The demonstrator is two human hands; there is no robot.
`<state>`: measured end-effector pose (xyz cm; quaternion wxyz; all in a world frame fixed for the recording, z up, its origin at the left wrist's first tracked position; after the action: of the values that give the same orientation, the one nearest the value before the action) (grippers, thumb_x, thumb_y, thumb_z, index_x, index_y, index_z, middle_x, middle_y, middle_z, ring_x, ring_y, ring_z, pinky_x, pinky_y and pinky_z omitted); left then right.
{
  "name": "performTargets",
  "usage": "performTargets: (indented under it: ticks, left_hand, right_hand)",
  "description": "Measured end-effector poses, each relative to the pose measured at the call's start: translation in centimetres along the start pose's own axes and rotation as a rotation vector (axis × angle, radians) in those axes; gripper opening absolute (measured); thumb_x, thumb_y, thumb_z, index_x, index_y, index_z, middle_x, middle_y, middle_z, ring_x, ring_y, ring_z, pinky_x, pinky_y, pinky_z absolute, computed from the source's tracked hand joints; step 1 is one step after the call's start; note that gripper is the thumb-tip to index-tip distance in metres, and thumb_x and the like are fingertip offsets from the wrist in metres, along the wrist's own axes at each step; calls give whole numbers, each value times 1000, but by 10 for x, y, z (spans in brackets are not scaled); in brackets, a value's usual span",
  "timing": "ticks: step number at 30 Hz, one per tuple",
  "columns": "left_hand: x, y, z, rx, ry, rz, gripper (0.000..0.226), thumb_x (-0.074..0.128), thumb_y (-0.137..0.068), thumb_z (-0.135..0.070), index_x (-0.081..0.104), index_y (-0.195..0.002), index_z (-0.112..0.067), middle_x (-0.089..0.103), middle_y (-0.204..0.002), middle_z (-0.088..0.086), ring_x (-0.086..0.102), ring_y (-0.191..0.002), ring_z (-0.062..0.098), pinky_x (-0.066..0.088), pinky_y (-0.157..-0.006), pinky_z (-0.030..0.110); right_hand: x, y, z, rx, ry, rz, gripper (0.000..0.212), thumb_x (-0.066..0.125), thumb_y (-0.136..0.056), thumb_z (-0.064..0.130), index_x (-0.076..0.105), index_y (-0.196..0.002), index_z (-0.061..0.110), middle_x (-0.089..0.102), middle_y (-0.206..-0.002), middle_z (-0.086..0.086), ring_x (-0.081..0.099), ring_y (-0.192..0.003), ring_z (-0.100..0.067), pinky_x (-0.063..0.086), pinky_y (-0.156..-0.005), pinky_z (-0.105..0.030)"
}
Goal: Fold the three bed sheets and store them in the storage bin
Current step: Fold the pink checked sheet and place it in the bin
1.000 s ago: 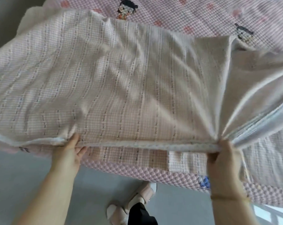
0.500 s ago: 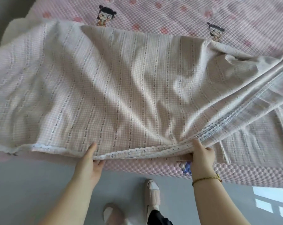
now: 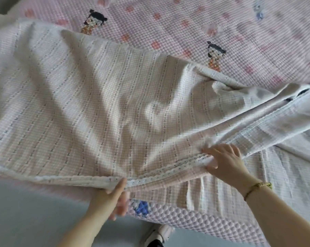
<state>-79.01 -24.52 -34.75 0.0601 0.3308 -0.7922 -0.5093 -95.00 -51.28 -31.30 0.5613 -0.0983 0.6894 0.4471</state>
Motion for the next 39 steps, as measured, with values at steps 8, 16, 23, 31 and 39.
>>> performTargets:
  ticks: [8,16,23,31,39]
  left_hand:
    - [39,4,-51,893,-1244,-271,73,86,-20,-57,63,-82,-27,67,-75,-10,67,-66,12,55,-58,27]
    - [1,11,-169,852,-943,-628,22,65,-81,-14,62,-101,-7,62,-71,10,59,-61,27,39,-50,25]
    - [-5,33,-151,1212,-1026,-591,42,89,-30,2,68,-66,-4,55,-40,8,52,-30,21,27,-30,14]
    - [18,8,-50,949,-1273,-39,44,90,-40,-33,70,-78,-28,65,-62,-13,60,-53,2,7,-41,8]
    - [-5,-12,-66,773,-1127,-57,77,0,-64,-88,52,-61,-31,49,-51,-13,42,-46,-2,22,-44,9]
  right_hand:
    - [-7,-52,-27,-220,370,424,50,61,-78,24,44,-125,20,55,-118,1,51,-112,-18,40,-99,-30]
    - [-172,-91,-76,36,-9,-513,16,42,-92,19,56,-98,13,52,-84,-8,55,-87,-31,41,-69,-36]
    - [-141,10,-93,120,-536,-958,28,49,-70,14,47,-97,22,61,-86,-26,59,-78,-42,44,-61,-39]
    - [43,74,-99,29,-3,-222,39,74,-40,13,53,-73,15,60,-52,-6,63,-47,-30,46,-44,-30]
    - [1,31,-70,159,-423,349,44,70,-19,77,54,-49,49,58,-55,10,57,-57,7,41,-58,-11]
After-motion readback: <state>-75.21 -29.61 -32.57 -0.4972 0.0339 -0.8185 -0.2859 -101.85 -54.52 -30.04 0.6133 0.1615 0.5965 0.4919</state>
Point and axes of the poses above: each hand's wrist, its own y-axis away from the middle knuckle, its own x-axis out of the palm, z = x × y, the point moved 6 cm from there along -y, towards the middle knuckle
